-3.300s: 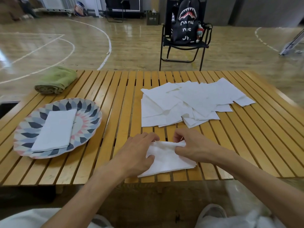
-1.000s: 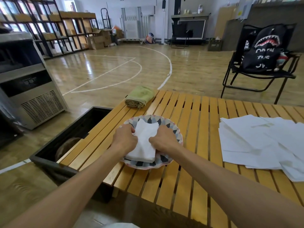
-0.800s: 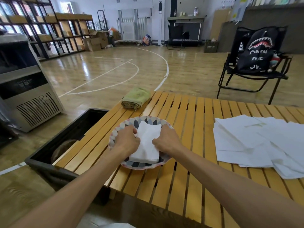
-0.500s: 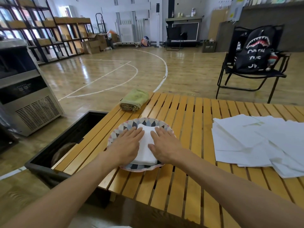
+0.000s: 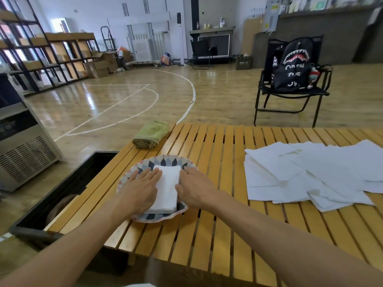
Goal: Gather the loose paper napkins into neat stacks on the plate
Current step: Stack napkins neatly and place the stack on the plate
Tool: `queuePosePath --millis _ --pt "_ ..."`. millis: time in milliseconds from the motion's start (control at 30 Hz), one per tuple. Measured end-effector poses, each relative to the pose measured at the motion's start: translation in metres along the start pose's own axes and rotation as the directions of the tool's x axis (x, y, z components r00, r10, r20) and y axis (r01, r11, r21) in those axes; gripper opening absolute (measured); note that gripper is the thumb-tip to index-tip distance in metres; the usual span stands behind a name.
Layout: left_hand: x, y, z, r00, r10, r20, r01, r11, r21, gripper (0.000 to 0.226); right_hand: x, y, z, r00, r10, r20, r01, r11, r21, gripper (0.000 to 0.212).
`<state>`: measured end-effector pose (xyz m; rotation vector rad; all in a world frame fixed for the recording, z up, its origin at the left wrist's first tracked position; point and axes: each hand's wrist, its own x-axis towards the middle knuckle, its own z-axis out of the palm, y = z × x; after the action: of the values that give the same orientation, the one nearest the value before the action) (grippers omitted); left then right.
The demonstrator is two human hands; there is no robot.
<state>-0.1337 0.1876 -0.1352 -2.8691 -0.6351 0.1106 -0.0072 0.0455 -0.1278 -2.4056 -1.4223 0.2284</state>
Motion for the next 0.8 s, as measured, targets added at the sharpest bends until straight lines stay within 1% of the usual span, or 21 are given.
queuePosePath --millis 100,200,300,433,600,667,800 --pt "0.004 0.027 -0.016 0.993 -0.006 -0.117 -0.006 0.995 -0.1 0.064 -0.033 0.022 -0.033 1.0 0.024 -0.019 -0.023 0.996 0.084 0.04" --pt "0.014 0.073 -0.038 0.976 0.093 -0.198 -0.129 0.976 -0.175 0.059 -0.074 0.064 -0.062 0.993 0.12 -0.017 -0.119 0.992 0.05 0.042" --pt "0.03 0.134 -0.061 0.956 0.172 -0.239 -0.236 0.933 -0.272 0.053 -0.112 0.115 -0.083 0.966 0.249 -0.065 -0.25 0.968 -0.002 0.04" --pt "0.054 0.221 -0.078 0.946 0.225 -0.234 -0.29 0.909 -0.299 0.05 -0.151 0.184 -0.106 0.904 0.399 -0.155 -0.408 0.912 -0.035 0.037" --pt "0.085 0.301 -0.087 0.923 0.305 -0.236 -0.37 0.874 -0.314 0.047 -0.176 0.258 -0.125 0.801 0.544 -0.25 -0.563 0.827 -0.003 0.031" --pt "0.097 0.325 -0.089 0.917 0.333 -0.219 -0.39 0.861 -0.326 0.047 -0.178 0.278 -0.127 0.789 0.561 -0.25 -0.585 0.811 -0.029 0.034" --pt "0.112 0.355 -0.087 0.922 0.348 -0.173 -0.387 0.861 -0.33 0.047 -0.174 0.298 -0.121 0.811 0.551 -0.197 -0.577 0.81 -0.108 0.034"
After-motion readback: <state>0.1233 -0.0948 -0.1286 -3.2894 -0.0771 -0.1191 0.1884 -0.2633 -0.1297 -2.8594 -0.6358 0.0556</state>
